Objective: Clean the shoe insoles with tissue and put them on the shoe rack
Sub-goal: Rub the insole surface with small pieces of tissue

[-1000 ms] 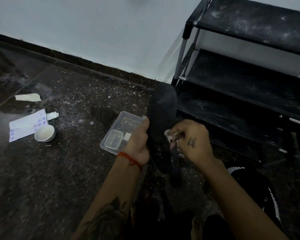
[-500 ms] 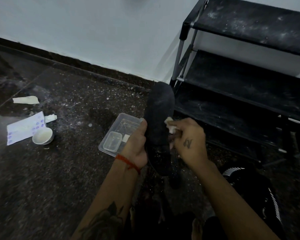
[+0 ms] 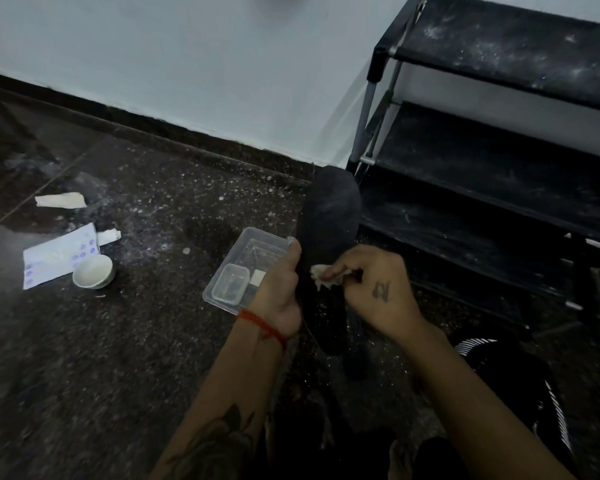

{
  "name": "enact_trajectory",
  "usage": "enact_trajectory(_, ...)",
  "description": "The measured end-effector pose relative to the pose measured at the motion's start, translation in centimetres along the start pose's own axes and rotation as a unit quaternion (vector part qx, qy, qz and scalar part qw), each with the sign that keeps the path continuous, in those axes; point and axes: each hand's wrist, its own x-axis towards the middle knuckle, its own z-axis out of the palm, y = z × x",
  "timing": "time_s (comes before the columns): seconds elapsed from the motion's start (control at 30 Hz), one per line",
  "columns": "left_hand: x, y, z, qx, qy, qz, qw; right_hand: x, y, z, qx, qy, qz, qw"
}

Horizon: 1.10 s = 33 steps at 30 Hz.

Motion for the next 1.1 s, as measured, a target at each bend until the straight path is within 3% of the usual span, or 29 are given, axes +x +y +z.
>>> enact_trajectory(0.13,0.1,0.1,0.1,-0.003,0.007,-0.009,1.000,0.2,0.9,-0.6,-0.022,0.100,0.085,0.991)
enact_trajectory(0.23,-0.1,0.2,0.0,-0.010,0.005,-0.002,1.000,0.4,0.1,-0.5,0.036,0.143,0.053,0.988)
enact_trajectory(0.4,0.1,0.0,-0.2,-0.001,0.023,0.019,1.000,-0.7,-1.8,1.3,0.045,0.022,-0.045,0.998)
enact_trajectory(0.5,0.0,0.4,-0.3,-0.002,0.028,0.019,0.999,-0.6,-1.7,0.0,0.065,-0.050,-0.042,0.996)
enact_trajectory(0.6,-0.2,0.4,0.0,0.010,0.033,0.014,0.999,-0.3,-0.7,-0.7,-0.021,-0.080,-0.022,0.996)
enact_trajectory(0.7,-0.3,0.3,0.1,0.001,0.025,0.004,1.000,-0.3,0.4,-1.0,-0.082,-0.025,0.012,0.996)
enact_trajectory(0.83,-0.3,0.3,-0.1,-0.016,-0.003,-0.003,1.000,0.0,-0.2,-1.3,0.008,0.108,0.029,0.994)
enact_trajectory(0.9,-0.2,0.1,-0.1,-0.002,-0.006,0.006,1.000,-0.2,-1.3,-0.5,0.056,0.071,0.006,0.996)
enact_trajectory(1.1,0.5,0.3,-0.7,0.010,0.038,0.024,0.999,-1.0,-2.3,-0.6,0.024,-0.097,-0.022,0.995)
